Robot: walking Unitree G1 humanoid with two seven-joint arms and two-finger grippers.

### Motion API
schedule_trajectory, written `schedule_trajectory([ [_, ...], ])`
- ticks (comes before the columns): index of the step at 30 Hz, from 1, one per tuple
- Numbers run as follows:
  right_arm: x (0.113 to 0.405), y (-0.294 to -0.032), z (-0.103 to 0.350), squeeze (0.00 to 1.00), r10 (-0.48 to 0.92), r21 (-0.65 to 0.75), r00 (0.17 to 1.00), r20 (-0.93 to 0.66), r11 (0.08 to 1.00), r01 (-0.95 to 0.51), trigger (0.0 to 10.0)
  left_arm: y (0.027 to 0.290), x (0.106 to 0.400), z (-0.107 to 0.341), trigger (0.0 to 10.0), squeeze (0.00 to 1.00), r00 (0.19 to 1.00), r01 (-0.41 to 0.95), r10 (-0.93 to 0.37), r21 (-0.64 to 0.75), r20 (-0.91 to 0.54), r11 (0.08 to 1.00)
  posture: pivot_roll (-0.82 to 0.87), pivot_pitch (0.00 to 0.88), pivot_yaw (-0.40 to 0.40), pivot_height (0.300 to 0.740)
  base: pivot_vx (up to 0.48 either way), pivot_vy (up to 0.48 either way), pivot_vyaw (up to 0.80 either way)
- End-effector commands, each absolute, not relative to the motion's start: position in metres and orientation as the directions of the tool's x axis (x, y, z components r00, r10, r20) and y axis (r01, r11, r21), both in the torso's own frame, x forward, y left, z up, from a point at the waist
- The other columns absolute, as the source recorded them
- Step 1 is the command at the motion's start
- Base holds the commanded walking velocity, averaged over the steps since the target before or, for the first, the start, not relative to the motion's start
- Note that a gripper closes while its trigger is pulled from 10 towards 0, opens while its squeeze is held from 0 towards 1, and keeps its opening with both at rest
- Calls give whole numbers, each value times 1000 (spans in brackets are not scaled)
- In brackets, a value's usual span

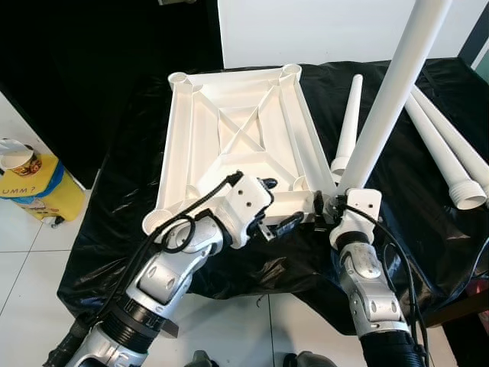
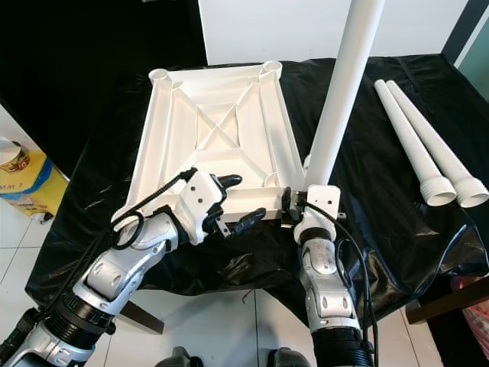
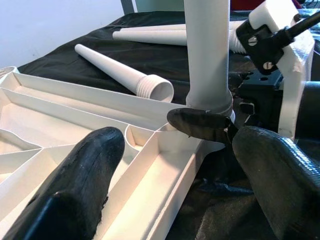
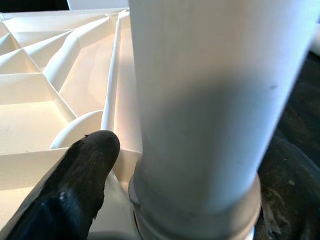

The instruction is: Building children table

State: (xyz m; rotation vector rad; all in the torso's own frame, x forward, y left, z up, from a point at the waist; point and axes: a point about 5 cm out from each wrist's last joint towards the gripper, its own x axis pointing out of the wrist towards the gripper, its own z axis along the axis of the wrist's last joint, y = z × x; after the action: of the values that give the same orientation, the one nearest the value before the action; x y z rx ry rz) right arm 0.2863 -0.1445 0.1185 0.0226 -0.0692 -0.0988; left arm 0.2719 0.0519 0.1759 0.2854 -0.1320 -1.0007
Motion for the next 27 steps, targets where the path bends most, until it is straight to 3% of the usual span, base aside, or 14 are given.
schedule_trajectory([
  [1,282,-146,118,1000,-95,23,992,80,995,94,10000,52,267,173,10000,0,464,855,-884,289,-53,431,6,82,30,740,0,0,0],
  [3,282,-146,118,1000,-95,23,992,80,995,94,10000,52,267,173,10000,0,464,855,-884,289,-53,431,6,82,30,740,0,0,0],
  [4,279,-148,119,90,-90,14,991,95,996,89,10000,52,267,172,10000,0,466,853,-883,289,-53,434,5,84,31,740,0,0,0],
  [5,274,-150,121,0,-82,7,990,115,997,81,10000,54,267,173,10000,0,479,848,-876,286,-50,447,1,87,35,740,0,0,0],
  [10,267,-153,122,0,-72,5,988,137,997,72,10000,57,268,173,10000,0,499,837,-866,281,-41,469,1,90,36,740,0,0,0],
  [17,234,-159,128,0,-5,12,982,191,1000,3,10000,74,274,180,10000,0,629,754,-776,220,29,619,-5,106,43,740,0,0,0],
  [19,223,-152,128,0,106,-1,976,192,994,-108,10000,86,281,184,10000,0,714,676,-697,187,72,712,-9,113,46,740,0,0,0],
  [27,218,-132,128,0,320,-8,931,173,946,-323,10000,108,295,183,10000,0,841,512,-534,187,92,839,4,114,39,740,0,0,0],
])
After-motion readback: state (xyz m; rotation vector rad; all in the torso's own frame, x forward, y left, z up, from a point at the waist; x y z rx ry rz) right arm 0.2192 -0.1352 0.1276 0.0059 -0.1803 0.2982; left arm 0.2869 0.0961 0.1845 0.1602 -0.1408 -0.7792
